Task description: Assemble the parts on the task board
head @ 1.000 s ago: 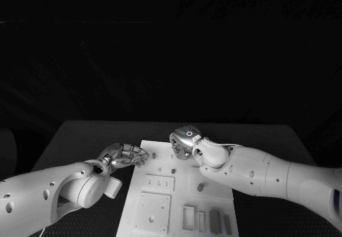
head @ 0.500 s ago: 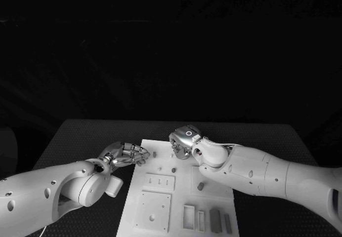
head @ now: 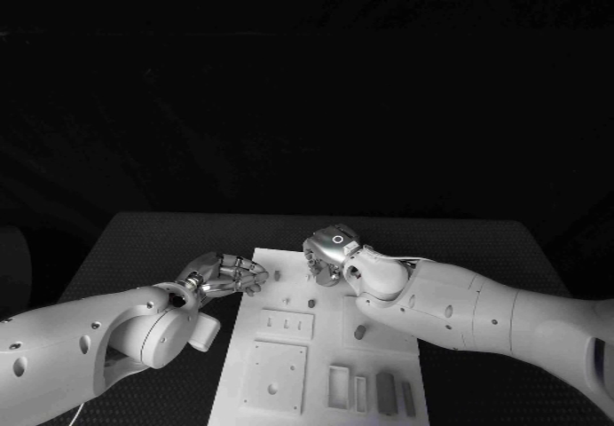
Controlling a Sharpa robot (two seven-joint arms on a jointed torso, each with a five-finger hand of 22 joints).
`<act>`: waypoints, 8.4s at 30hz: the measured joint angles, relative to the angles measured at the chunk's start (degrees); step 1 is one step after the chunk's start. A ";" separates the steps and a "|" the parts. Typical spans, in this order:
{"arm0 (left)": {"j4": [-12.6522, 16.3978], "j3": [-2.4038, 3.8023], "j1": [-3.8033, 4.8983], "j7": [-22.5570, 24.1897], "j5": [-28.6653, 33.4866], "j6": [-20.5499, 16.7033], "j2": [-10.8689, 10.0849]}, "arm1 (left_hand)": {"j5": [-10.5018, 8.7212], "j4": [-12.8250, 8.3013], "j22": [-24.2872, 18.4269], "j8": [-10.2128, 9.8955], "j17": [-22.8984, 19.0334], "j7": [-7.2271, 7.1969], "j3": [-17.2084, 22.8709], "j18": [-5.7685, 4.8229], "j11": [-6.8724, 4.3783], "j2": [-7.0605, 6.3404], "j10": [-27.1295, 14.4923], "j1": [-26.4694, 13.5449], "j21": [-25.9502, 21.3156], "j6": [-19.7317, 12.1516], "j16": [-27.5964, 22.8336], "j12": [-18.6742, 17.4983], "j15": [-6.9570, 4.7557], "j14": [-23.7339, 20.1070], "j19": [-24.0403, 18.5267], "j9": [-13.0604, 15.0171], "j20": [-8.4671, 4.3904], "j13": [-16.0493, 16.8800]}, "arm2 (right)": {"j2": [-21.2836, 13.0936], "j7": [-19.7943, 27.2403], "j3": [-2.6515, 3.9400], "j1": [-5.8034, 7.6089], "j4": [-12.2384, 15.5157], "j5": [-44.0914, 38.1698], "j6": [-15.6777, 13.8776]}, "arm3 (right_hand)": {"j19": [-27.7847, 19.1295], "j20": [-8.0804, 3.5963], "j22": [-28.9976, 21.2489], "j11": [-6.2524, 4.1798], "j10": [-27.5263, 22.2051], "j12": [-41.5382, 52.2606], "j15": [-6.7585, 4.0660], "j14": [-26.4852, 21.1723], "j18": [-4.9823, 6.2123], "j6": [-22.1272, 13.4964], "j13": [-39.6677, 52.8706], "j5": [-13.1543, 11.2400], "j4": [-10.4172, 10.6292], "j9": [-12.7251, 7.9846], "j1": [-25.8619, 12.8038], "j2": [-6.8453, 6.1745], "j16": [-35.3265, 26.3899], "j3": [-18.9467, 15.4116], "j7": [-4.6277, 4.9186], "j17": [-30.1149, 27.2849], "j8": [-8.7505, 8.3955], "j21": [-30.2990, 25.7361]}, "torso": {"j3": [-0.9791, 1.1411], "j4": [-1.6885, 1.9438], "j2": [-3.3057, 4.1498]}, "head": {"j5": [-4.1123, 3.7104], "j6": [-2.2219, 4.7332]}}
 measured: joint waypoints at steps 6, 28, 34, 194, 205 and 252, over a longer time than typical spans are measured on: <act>-0.01 0.00 0.00 -0.01 0.00 0.00 0.04 | 0.00 0.00 0.00 0.00 0.00 0.00 0.00 0.00 0.00 0.00 0.00 0.00 0.00 0.00 0.00 0.00 0.00 0.00 0.00 0.02 0.00 0.00 | 0.22 0.22 0.02 0.02 -0.37 0.09 0.00 | 0.00 0.00 0.00 0.00 0.00 -0.22 0.00 0.00 0.00 -0.18 0.00 0.00 0.00 0.00 0.00 0.00 0.00 0.00 -0.02 0.00 -0.13 0.00 | -0.01 -0.02 0.01 | 0.00 -0.01; -0.23 0.00 0.00 -0.05 0.00 0.00 0.17 | 0.00 0.15 -0.02 0.00 0.10 0.00 -0.15 -0.02 -0.14 0.00 0.14 0.00 0.00 0.00 0.00 -0.21 0.00 0.00 0.00 0.06 0.00 0.04 | 0.47 0.18 -0.01 -0.01 -1.20 0.14 0.11 | 0.00 0.02 0.00 0.00 0.00 -0.22 0.00 0.00 0.00 -0.37 -0.14 0.00 -0.32 -0.09 0.00 0.00 0.00 0.31 -0.04 -0.01 -0.51 0.00 | -0.03 -0.03 -0.02 | -0.09 -0.11; -0.30 0.00 0.00 -0.06 0.00 0.01 0.20 | 0.00 0.15 -0.02 0.00 0.09 0.00 -0.15 -0.23 -0.20 0.00 0.20 0.00 0.00 0.00 -0.23 -0.21 0.00 0.00 0.00 0.06 0.00 0.03 | 0.38 0.17 -0.01 0.00 -1.29 0.14 0.13 | 0.08 0.10 0.00 0.00 0.00 -0.22 0.00 0.00 0.00 -0.40 -0.14 0.00 -0.32 -0.08 0.00 0.00 0.00 0.31 -0.02 -0.01 -0.44 0.00 | -0.04 -0.02 -0.02 | -0.21 -0.18; -1.63 0.00 0.00 -0.13 -0.07 0.67 -0.30 | 0.00 0.14 -0.02 -0.43 0.56 0.00 -0.46 -0.30 0.02 0.00 0.41 0.45 0.00 0.00 -0.67 -0.93 0.00 0.00 -0.21 0.23 -0.21 0.19 | -11.90 12.74 3.52 0.53 -0.09 22.50 12.19 | 0.47 -1.14 0.00 2.75 -15.26 33.51 2.64 0.39 -3.25 -7.82 10.59 6.90 -2.83 -2.49 -0.63 2.79 7.18 -2.98 1.28 2.04 -2.89 4.21 | 1.54 -2.68 -0.65 | 0.52 -1.01; -1.38 0.00 0.00 -0.20 -0.11 0.67 -0.48 | 0.00 0.14 -0.03 -0.43 0.55 0.00 -0.46 -0.30 0.02 0.00 0.42 0.46 0.23 0.00 -0.66 -0.93 0.00 0.00 -0.21 0.22 -0.21 0.18 | -12.11 12.45 3.27 0.28 0.92 20.85 11.01 | 0.29 -0.94 0.00 1.73 -15.65 34.00 1.43 0.57 -3.24 -7.77 9.09 3.77 -1.69 -1.17 -2.59 2.74 6.72 -2.85 1.22 2.02 -0.48 4.44 | 1.52 -2.68 -0.65 | 0.38 -1.02; -1.37 0.00 0.00 -0.35 -0.28 0.64 -0.73 | 0.00 -0.01 0.00 -0.45 0.69 0.00 -0.61 -0.30 0.02 0.00 0.41 0.45 0.23 0.00 -0.89 -1.15 0.00 0.00 -0.21 0.25 -0.21 0.21 | -14.98 2.35 2.90 -0.67 12.95 6.49 2.76 | 1.03 -1.46 0.00 0.71 -15.25 34.89 0.81 1.22 -3.23 -2.20 7.36 0.24 2.09 -1.32 -4.53 -0.14 6.72 -4.73 -1.36 2.44 -0.60 4.86 | 1.58 -2.57 -0.64 | 0.35 -0.46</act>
